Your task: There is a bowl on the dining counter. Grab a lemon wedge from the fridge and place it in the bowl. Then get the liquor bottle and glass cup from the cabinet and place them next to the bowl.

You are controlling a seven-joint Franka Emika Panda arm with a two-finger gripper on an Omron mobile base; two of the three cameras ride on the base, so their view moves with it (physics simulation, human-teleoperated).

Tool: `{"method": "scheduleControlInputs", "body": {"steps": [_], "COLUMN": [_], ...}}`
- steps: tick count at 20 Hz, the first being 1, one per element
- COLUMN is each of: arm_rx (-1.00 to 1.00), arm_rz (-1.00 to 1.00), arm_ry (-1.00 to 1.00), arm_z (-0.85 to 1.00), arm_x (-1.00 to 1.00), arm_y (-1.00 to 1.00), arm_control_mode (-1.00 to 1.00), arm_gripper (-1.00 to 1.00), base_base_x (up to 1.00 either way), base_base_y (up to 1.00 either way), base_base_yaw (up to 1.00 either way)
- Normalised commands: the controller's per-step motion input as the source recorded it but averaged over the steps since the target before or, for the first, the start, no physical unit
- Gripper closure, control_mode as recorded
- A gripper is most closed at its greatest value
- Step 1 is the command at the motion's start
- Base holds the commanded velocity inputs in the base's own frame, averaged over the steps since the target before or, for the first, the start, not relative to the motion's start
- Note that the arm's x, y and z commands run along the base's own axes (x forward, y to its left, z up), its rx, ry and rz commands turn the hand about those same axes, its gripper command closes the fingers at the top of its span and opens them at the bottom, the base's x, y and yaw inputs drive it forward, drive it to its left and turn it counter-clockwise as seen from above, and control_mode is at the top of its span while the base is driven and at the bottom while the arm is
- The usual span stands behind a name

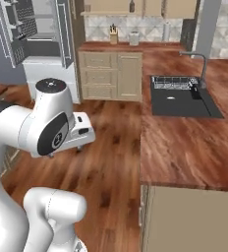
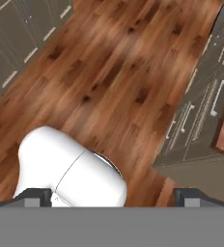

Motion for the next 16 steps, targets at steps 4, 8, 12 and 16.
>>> {"method": "scheduleControlInputs", "body": {"steps": [4,8,12,16], "arm_rx": [0.0,0.0,0.0,0.0], "arm_rz": [0.0,0.0,0.0,0.0], "arm_ry": [0.0,0.0,0.0,0.0], "arm_z": [0.0,0.0,0.0,0.0], "arm_x": [0.0,0.0,0.0,0.0], "arm_y": [0.0,0.0,0.0,0.0], "arm_control_mode": [1.0,1.0,1.0,1.0], "arm_gripper": [-1.0,-1.0,-1.0,-1.0], "base_base_x": [1.0,1.0,1.0,1.0], "base_base_y": [0.92,0.93,0.76,0.35], "base_base_yaw": [-0.22,-0.13,-0.01,0.06]}}
